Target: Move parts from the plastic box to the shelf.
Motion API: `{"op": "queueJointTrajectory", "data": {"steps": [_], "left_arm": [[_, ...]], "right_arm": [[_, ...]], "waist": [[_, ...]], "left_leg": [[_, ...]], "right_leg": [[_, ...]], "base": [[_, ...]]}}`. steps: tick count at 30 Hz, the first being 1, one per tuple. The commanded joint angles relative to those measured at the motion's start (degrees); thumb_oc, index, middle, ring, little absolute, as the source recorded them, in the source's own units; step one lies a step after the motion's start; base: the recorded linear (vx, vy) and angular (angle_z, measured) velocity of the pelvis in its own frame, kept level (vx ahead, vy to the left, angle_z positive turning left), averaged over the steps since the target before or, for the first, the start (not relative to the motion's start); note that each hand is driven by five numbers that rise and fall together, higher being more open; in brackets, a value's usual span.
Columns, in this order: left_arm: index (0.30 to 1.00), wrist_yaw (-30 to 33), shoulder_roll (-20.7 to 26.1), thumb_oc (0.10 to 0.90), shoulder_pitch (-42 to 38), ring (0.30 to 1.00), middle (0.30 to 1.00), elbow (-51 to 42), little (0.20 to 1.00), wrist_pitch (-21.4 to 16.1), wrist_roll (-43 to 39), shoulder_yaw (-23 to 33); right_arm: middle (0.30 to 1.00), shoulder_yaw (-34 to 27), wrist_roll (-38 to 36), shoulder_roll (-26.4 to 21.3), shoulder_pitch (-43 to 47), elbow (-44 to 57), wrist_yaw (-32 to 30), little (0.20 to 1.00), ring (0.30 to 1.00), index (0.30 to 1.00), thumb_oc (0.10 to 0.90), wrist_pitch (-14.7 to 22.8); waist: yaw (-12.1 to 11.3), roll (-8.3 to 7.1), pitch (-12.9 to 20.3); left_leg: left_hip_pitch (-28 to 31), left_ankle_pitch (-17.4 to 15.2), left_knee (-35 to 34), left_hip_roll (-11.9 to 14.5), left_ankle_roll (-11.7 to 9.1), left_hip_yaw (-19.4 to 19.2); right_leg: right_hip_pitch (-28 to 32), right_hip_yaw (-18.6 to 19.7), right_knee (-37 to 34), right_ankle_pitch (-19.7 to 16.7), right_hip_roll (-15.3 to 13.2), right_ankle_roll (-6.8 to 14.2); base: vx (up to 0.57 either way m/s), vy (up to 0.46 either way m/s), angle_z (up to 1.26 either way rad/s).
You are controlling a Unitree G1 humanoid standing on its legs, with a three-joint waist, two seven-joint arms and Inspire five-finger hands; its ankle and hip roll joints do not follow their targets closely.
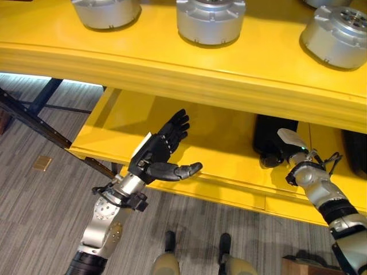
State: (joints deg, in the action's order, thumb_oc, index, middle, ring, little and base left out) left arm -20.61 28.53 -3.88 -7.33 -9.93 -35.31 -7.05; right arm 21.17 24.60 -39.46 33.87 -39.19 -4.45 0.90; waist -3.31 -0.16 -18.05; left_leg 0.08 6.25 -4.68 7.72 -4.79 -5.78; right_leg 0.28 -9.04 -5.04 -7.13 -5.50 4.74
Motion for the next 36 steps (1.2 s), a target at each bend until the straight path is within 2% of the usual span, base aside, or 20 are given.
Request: {"op": "queueJointTrajectory", "data": {"steps": [1,12,17,30,31,32,36], "left_arm": [[1.000,-1.0,2.1,0.900,-6.3,1.000,1.000,-5.6,1.000,-4.8,-1.3,-0.4],[1.000,-1.3,2.2,0.900,-5.6,1.000,1.000,-5.4,1.000,-5.0,-1.3,-0.1],[1.000,-1.3,1.9,0.900,-5.3,1.000,1.000,-5.5,1.000,-4.9,-1.0,0.3],[1.000,-1.8,1.2,0.900,-4.9,1.000,1.000,-5.2,1.000,-4.9,-0.4,0.2],[1.000,-1.8,1.1,0.900,-4.7,1.000,1.000,-5.3,1.000,-4.8,-0.4,0.2],[1.000,-1.8,1.1,0.900,-4.7,1.000,1.000,-5.2,1.000,-4.8,-0.3,0.2],[1.000,-1.7,1.4,0.900,-4.5,1.000,1.000,-5.0,1.000,-5.4,-0.5,-0.1]], "right_arm": [[0.300,2.1,2.4,-3.7,4.1,-3.6,-0.9,0.300,0.300,0.300,0.400,0.5],[0.300,2.3,3.1,-4.6,2.6,-2.1,1.5,0.300,0.300,0.300,0.400,0.5],[0.300,1.7,4.0,-4.4,-0.7,0.6,3.3,0.300,0.300,0.300,0.400,0.8],[0.303,0.1,5.5,-3.9,-4.7,3.6,1.7,0.303,0.303,0.303,0.402,0.0],[0.945,-0.2,5.8,-3.8,-4.8,3.4,0.6,0.945,0.945,0.945,0.861,-0.4],[1.000,-0.2,6.0,-3.9,-4.9,3.3,0.0,1.000,1.000,1.000,0.900,-0.6],[1.000,-1.1,9.3,-3.8,-4.6,2.7,-3.7,1.000,1.000,1.000,0.900,-1.1]], "waist": [[-0.8,-0.88,1.5],[-0.3,-1.21,1.9],[0.5,-1.48,2.0],[1.3,-1.66,2.4],[1.3,-1.63,2.5],[1.3,-1.61,2.5],[1.5,-1.39,2.7]], "left_leg": [[0.9,-5.8,0.7,-0.6,1.5,-1.5],[1.8,-5.7,0.5,-0.4,1.5,-2.0],[2.3,-5.9,0.6,-0.2,1.5,-2.5],[3.1,-6.2,0.4,-0.2,1.7,-3.0],[3.1,-6.3,0.4,-0.2,1.7,-3.0],[3.2,-6.3,0.3,-0.2,1.7,-3.0],[3.2,-6.4,0.2,-0.3,1.8,-3.2]], "right_leg": [[1.5,-2.7,3.3,6.9,-2.1,0.8],[2.2,-2.3,3.0,6.8,-2.0,1.0],[2.4,-1.9,3.4,7.1,-1.9,0.9],[3.0,-1.3,3.0,6.9,-1.9,1.2],[3.1,-1.3,3.0,6.9,-1.9,1.2],[3.1,-1.3,2.9,6.9,-1.9,1.2],[3.2,-1.1,2.6,6.8,-1.8,1.3]], "base": [[0.00,0.000,0.00],[0.00,0.000,0.00],[0.00,0.000,0.00],[0.00,0.000,0.00],[0.00,0.000,0.00],[0.00,0.000,0.00],[0.00,0.006,-0.04]]}}
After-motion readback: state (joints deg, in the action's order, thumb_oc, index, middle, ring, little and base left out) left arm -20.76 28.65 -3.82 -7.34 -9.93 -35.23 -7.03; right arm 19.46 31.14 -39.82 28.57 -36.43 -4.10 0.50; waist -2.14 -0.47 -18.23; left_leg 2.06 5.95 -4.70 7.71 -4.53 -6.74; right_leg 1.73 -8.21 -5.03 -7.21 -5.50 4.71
